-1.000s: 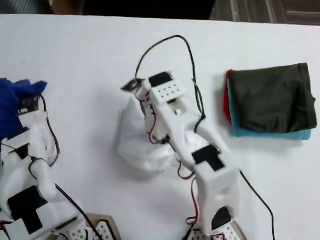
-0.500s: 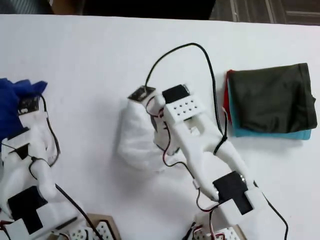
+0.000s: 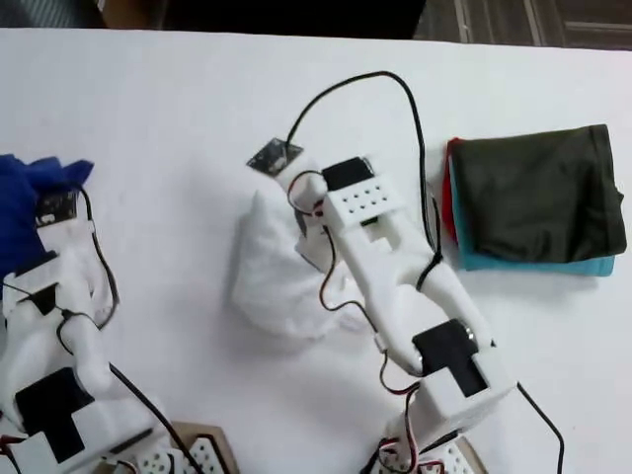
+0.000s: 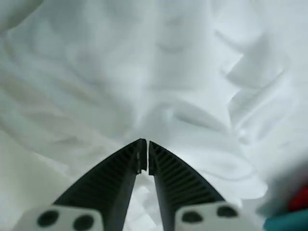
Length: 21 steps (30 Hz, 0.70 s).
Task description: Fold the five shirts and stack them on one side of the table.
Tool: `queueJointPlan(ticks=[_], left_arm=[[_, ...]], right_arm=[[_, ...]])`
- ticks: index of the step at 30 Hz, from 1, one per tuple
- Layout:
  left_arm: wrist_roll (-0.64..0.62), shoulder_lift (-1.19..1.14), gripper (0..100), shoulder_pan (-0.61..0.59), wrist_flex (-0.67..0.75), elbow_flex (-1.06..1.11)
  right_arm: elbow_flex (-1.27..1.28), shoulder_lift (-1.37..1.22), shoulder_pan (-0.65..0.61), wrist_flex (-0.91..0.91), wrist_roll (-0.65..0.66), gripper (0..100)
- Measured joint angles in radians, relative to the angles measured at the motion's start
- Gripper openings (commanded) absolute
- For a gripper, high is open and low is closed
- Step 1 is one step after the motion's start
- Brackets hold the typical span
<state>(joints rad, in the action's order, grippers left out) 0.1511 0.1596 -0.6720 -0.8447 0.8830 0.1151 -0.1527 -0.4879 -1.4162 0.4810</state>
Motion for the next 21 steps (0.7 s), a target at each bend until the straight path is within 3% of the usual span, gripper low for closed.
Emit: queueJointPlan(ticks=[7,13,21], left_arm=[[0.000,0.000,3,0.000,0.000,0.000],[0.000,0.000,3,0.000,0.000,0.000],[0.000,0.000,3,0.000,0.000,0.000]], right_arm=[[0.000,-0.032,0.008,0.117,0.011,2.0],[-0.121,-0.262,0.041,0.161,0.012,2.1],[-0.506,-0.394,0.072,-0.009,0.011,2.1]])
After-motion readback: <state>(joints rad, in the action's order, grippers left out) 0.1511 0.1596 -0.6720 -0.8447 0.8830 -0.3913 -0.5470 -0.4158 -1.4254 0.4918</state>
